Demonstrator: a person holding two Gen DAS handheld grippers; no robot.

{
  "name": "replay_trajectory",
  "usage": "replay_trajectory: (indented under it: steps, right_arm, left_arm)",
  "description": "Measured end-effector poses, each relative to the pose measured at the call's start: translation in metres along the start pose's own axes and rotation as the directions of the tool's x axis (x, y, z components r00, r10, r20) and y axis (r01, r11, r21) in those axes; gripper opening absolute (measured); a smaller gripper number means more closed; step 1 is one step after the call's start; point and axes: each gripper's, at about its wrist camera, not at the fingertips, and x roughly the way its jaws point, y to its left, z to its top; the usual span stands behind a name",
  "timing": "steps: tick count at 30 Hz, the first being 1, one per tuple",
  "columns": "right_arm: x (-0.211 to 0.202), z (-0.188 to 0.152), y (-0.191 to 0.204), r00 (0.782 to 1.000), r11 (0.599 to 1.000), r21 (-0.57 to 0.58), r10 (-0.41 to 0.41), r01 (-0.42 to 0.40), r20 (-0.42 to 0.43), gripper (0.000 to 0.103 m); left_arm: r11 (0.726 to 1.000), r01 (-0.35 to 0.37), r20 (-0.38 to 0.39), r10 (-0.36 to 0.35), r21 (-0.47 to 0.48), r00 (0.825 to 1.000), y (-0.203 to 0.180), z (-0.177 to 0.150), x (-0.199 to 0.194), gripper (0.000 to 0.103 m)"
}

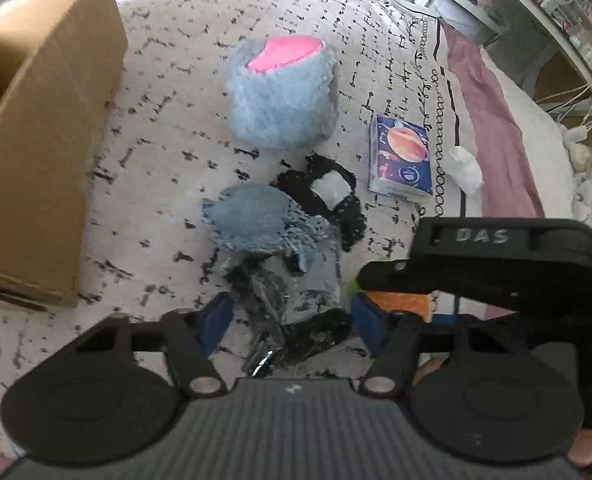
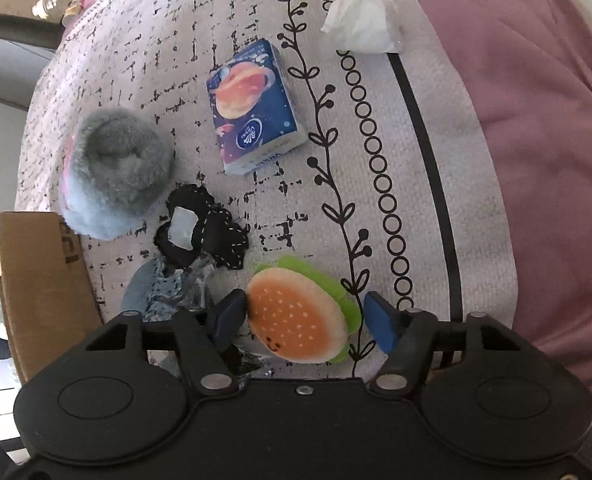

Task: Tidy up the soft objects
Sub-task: 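Close the left tool on the clear bag of black items while the right tool grasps the orange burger plush, then carry the clear bag with the left tool while the right tool carries the burger plush over the box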

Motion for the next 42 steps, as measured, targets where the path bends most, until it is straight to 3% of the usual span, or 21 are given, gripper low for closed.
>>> replay_trajectory:
  steps: [4, 9, 14, 24, 34, 42]
  right_arm:
    - [0.000, -0.001, 0.004, 1.000, 1.000, -0.021, 0.011, -0.010, 0.010, 0.040]
    - [-0.007, -0.002, 0.002, 0.998, 0.999, -0.006, 0.042, -0.042, 0.036, 0.035]
    - [-0.032, -0.007, -0.003, 0.991, 0.999, -0.008, 0.042, -0.041, 0.123, 0.035]
    - [-0.066, -0.019, 0.009, 0.976, 0.999, -0.037, 0.010, -0.002, 0.218, 0.035]
    - [-0.086, -0.029, 0.023, 0.963, 0.999, -0.049, -0.003, 0.017, 0.269, 0.036]
    - [-0.096, -0.042, 0.047, 0.956, 0.996, -0.087, 0.014, 0.012, 0.293, 0.036]
  left_arm:
    - [1.000, 0.002, 0.009, -0.002, 0.019, 1.000, -0.006, -0.002, -0.001, 0.048]
    - [1.000, 0.017, 0.006, -0.017, 0.005, 1.000, -0.006, -0.005, -0.008, 0.039]
    - [1.000, 0.020, 0.018, -0.021, 0.018, 1.000, -0.009, -0.001, -0.021, 0.036]
    - [0.994, 0.073, 0.044, -0.077, 0.085, 0.996, -0.020, 0.001, -0.053, 0.035]
    - [0.986, 0.069, 0.098, -0.084, 0.152, 0.992, -0.013, 0.006, -0.084, 0.035]
    - [0.987, 0.086, 0.142, -0.105, 0.134, 0.984, 0.006, 0.016, -0.107, 0.035]
